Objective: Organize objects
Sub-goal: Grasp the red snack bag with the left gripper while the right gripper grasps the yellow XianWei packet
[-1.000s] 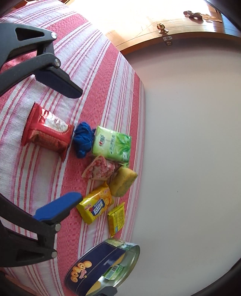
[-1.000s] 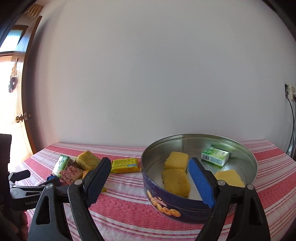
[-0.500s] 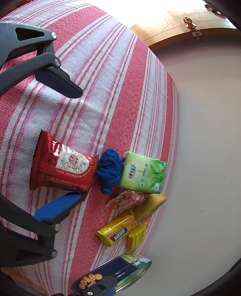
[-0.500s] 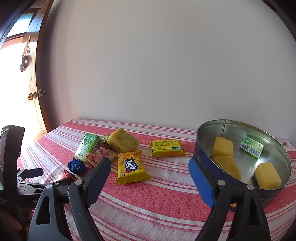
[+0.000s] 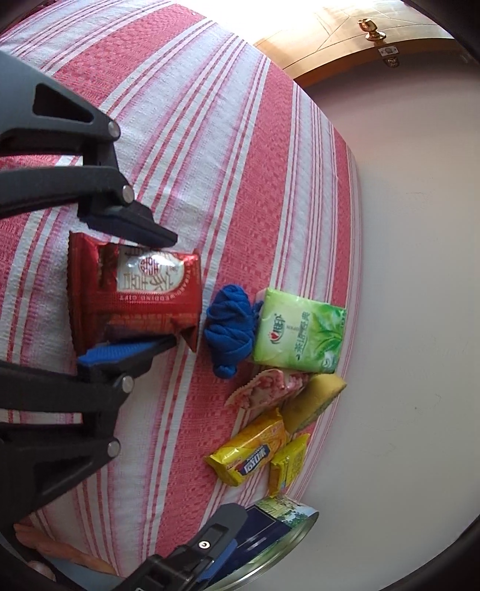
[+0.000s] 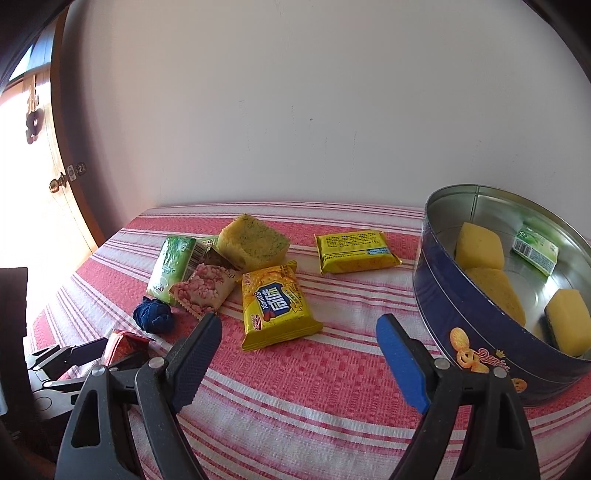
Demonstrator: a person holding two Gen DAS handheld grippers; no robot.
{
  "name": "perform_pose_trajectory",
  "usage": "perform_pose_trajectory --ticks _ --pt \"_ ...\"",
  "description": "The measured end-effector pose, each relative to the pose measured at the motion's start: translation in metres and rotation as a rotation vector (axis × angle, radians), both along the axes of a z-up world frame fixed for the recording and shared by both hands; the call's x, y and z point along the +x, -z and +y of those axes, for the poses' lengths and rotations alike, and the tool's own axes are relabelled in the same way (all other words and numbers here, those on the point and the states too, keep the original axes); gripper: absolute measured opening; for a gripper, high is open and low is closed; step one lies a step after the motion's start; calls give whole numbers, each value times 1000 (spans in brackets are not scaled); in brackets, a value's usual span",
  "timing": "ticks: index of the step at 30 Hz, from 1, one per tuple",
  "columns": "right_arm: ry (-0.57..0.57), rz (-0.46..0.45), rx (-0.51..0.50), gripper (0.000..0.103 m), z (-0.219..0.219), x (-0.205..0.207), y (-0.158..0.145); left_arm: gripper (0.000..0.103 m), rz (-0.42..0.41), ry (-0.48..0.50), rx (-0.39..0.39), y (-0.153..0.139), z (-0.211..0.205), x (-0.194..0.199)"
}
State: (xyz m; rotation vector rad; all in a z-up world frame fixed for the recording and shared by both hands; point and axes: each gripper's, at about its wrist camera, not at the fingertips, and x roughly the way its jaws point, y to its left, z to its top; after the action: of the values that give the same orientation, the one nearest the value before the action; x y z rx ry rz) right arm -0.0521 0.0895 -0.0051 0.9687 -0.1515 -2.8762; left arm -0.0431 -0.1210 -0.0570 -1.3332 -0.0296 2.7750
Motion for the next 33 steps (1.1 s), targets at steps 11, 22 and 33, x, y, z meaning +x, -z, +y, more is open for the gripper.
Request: perform_pose_trajectory --ticks 11,22,33 --pt "-30 -151 55 87 -20 -55 18 41 99 -90 74 -16 -23 19" --pt "-88 -228 112 62 -27 -67 31 40 80 -139 43 -15 -25 15" --pt "-129 -96 -30 55 4 -29 4 41 95 -196 21 -17 -22 19"
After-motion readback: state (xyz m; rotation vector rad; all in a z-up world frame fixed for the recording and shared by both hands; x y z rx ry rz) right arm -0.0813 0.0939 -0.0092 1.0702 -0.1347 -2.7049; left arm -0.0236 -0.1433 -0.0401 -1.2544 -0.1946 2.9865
